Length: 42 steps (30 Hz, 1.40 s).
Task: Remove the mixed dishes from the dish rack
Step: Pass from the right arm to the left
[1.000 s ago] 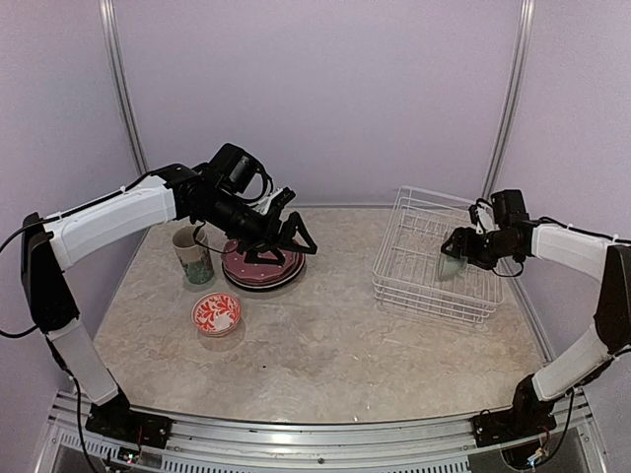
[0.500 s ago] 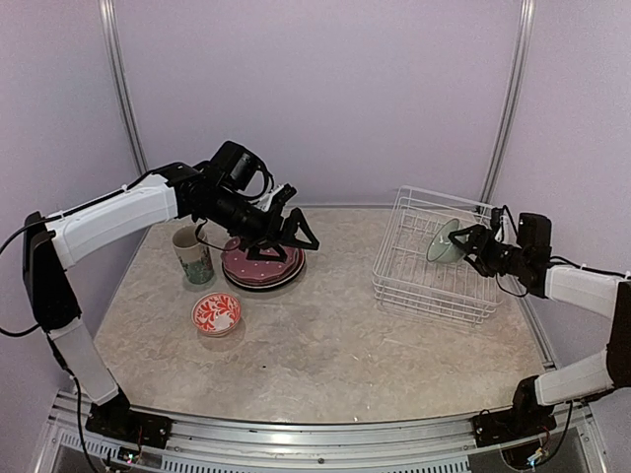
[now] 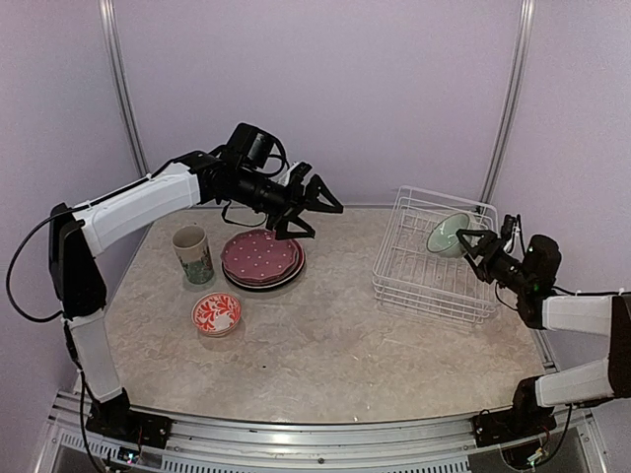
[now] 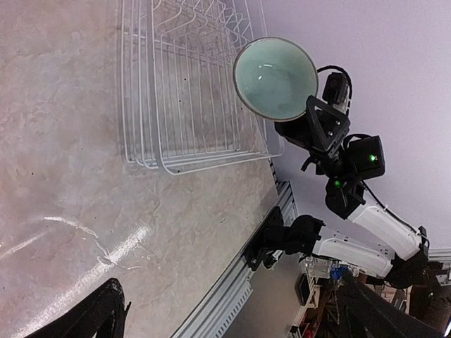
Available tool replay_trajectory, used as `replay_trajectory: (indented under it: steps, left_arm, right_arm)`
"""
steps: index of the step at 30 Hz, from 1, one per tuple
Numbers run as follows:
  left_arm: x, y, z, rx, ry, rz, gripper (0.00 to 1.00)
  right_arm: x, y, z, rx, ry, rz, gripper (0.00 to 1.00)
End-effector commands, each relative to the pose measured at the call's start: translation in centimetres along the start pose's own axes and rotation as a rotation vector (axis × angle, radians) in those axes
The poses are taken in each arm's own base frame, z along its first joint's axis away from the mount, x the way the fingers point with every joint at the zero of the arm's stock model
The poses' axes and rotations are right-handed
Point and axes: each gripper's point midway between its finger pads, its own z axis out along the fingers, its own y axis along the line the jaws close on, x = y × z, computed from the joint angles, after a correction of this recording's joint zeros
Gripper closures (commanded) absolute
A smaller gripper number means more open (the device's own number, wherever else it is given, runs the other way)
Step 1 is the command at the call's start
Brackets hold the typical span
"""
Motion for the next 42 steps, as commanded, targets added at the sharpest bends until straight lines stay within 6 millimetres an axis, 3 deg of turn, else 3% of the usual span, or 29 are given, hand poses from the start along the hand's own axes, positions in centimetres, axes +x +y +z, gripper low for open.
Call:
replay_trajectory:
  steps: [1, 10, 16, 20, 34, 38, 42]
  left_arm:
    - [-2.6, -0.3, 1.9, 0.055, -0.016, -0.047, 0.01]
    - [-5.0, -0.8, 6.7, 0.192, 0.038, -0.096, 0.05]
    - [-4.5, -1.6, 8.8, 0.228, 0.084, -0.096, 0.05]
    - [-3.9, -1.4, 9.7, 0.239, 0.111, -0.102, 0.05]
    - [-1.1, -1.6, 8.8, 0.217, 0.141, -0.066, 0.11]
    - [-0.8, -0.7, 8.2, 0.169, 0.118, -0.068, 0.22]
    - [-0.2, -0.1, 7.4, 0.129, 0.097, -0.074, 0.40]
  right_arm:
    - [-2.1, 4.1, -0.6, -0.183, -0.080, -0.051, 0.48]
    - [-1.8, 6.2, -0.3, -0.308, -0.021, -0.029, 0.48]
    - [-1.4, 7.8, 0.1, -0.331, 0.038, -0.060, 0.48]
    - [-0.1, 10.4, 0.9, -0.357, 0.088, -0.098, 0.48]
    - [5.4, 18.4, 4.5, -0.521, 0.225, -0.092, 0.49]
    - [6.9, 19.7, 5.2, -0.538, 0.253, -0.092, 0.49]
    - [8.5, 20.0, 6.0, -0.533, 0.282, -0.084, 0.50]
